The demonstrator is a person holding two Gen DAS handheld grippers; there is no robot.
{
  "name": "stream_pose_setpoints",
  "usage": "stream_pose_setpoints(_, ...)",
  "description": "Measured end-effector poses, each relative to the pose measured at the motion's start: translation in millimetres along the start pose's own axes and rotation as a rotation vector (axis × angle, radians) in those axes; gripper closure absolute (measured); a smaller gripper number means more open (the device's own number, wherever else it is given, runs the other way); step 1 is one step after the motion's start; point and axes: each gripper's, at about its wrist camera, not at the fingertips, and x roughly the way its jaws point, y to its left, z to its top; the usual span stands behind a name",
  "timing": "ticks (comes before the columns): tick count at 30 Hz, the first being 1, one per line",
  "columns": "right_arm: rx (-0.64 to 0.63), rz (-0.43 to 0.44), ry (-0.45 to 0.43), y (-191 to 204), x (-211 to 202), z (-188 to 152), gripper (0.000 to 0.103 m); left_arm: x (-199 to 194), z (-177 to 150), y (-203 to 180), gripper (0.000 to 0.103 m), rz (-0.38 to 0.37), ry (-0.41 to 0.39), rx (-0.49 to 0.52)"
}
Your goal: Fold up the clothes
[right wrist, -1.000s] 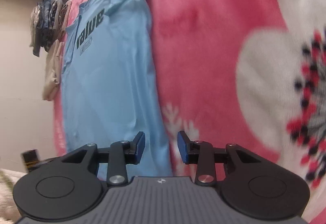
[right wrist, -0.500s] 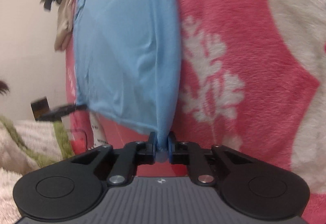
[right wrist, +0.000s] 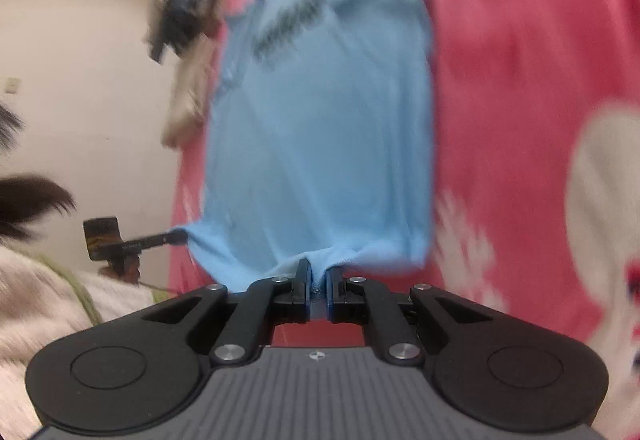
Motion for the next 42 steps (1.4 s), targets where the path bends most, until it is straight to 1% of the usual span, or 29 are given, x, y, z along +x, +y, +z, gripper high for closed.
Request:
stream_pose_setpoints(4,-0.071,0.015,-0.118,18,-12,34,0.095,-7,34,-2,0.100,-0.046,-0.115,-0.028)
stream_pose_setpoints(9,-0.115,0.014,-0.286,28,-22,83,0.095,-3,87,-5,0.100,-0.074,-0.254,-0.034)
stream_pose_setpoints(13,-0.119,0.009,-0.406,26,-32,124,0.095,5,134,-5,0.100,-0.077,-0.358,-0.056)
stream_pose_setpoints(15,-0.111,0.009,-0.453,23,-35,144,0.095,10,158,-4,0.100,-0.077,-0.417,-0.064)
stream_pose_setpoints(16,-0.106,0.006,-0.469,20,-35,154,0.095,15,168,-2,0.100,-0.076,-0.431,-0.078)
stream_pose_setpoints(20,-0.097,0.003,-0.525,9,-26,195,0.095,37,203,6,0.100,-0.069,-0.470,-0.140)
stream_pose_setpoints(26,-0.073,0.009,-0.560,-13,-8,247,0.095,70,256,18,0.100,-0.057,-0.527,-0.234)
stream_pose_setpoints(31,-0.013,0.011,-0.557,-42,16,276,0.095,97,280,31,0.100,0.001,-0.500,-0.267)
stream_pose_setpoints(36,0.060,0.023,-0.576,-72,36,294,0.095,121,295,46,0.100,0.045,-0.482,-0.298)
stream_pose_setpoints(38,0.122,0.036,-0.575,-87,45,300,0.095,132,300,53,0.099,0.038,-0.451,-0.325)
stream_pose_setpoints(39,0.170,0.047,-0.570,-96,48,301,0.093,135,302,58,0.099,0.030,-0.449,-0.358)
stream_pose_setpoints(41,0.286,0.083,-0.585,-116,51,303,0.090,139,304,70,0.097,-0.004,-0.460,-0.439)
stream_pose_setpoints(42,0.341,0.110,-0.608,-126,50,303,0.086,139,305,76,0.096,-0.031,-0.475,-0.481)
